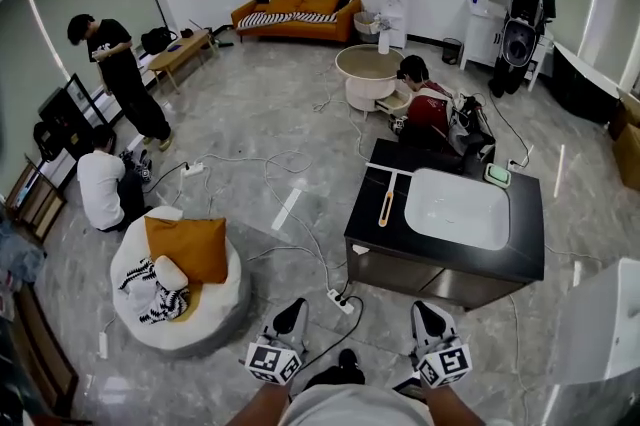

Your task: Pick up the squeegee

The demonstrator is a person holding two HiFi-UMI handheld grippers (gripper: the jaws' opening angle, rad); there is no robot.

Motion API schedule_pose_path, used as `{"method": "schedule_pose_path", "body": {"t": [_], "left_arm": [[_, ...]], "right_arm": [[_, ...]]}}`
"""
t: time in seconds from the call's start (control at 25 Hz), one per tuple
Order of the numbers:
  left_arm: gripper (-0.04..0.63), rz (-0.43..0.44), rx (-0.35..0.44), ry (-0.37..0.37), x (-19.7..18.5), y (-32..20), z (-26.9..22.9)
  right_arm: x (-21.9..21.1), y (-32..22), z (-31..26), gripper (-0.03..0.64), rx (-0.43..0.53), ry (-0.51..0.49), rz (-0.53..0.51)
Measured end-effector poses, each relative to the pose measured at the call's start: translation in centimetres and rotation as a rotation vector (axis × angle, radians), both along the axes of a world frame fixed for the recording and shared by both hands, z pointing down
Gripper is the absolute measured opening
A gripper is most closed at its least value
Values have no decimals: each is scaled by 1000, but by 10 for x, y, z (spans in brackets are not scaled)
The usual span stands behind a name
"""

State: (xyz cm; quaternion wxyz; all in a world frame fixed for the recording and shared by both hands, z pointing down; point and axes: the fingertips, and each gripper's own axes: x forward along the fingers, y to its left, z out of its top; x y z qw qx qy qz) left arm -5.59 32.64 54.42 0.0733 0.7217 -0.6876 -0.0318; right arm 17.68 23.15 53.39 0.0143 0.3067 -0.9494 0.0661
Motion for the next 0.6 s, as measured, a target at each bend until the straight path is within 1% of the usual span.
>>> {"method": "schedule_pose_path", "body": {"t": [0.28, 0.6], "left_arm": [[17, -23, 11, 44, -40, -47, 10], [17, -16, -3, 65, -60, -86, 22]], "right_arm": [[-39, -52, 0, 15, 8, 27, -22], [-61, -97, 1, 15, 13, 36, -17]]}}
